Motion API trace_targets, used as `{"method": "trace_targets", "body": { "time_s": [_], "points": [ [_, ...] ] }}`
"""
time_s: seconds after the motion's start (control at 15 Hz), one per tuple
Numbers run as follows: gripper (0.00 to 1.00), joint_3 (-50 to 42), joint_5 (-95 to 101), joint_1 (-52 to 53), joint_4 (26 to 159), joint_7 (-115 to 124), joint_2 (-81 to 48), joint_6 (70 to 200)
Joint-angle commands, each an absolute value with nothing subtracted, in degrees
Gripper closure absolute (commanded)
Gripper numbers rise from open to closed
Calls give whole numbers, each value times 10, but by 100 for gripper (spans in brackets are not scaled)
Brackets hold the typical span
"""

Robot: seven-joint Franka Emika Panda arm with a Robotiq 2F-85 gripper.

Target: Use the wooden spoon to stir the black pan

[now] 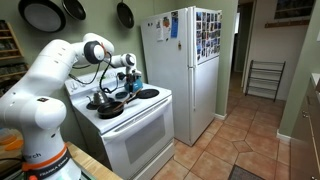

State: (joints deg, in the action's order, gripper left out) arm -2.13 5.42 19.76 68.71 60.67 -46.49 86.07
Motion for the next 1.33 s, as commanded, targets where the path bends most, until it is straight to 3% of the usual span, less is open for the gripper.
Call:
{"method": "trace_targets", "body": {
  "time_s": [0.0, 1.27],
  "points": [
    [96, -24, 68, 197, 655, 632, -486, 844],
    [96, 39, 60, 206, 527, 560, -560, 931]
  ]
}}
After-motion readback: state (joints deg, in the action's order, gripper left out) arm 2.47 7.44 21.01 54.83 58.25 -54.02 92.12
